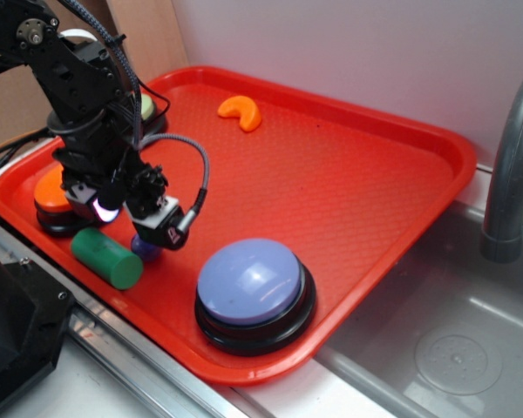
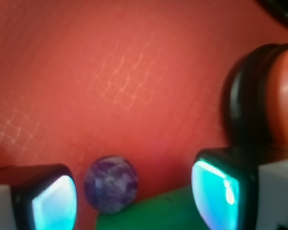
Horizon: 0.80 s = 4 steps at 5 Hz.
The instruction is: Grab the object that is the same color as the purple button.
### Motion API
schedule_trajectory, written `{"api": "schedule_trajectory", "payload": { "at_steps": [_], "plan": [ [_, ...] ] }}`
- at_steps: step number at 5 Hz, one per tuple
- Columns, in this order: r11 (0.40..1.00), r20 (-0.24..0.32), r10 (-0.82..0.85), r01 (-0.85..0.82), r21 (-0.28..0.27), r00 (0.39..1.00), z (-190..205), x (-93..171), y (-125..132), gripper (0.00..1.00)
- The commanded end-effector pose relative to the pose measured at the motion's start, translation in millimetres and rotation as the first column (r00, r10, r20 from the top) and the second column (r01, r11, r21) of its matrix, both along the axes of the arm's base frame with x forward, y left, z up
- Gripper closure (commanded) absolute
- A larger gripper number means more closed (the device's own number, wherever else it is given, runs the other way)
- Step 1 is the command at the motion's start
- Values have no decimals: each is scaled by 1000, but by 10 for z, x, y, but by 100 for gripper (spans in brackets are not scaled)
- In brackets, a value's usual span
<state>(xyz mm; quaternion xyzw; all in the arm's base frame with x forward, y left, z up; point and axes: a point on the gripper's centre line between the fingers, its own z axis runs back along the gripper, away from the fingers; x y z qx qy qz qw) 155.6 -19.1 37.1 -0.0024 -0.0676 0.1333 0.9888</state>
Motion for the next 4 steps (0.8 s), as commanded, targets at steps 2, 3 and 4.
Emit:
{"api": "schedule_trajectory", "payload": {
  "at_steps": [2, 3, 4],
  "plan": [
    [993, -1, -107, 106, -41, 994, -146, -31, -104, 0],
    [994, -8, -97, 96, -47, 995, -183, -24, -66, 100],
    [996, -7, -74, 73, -53, 997, -141, -10, -30, 100]
  ]
}}
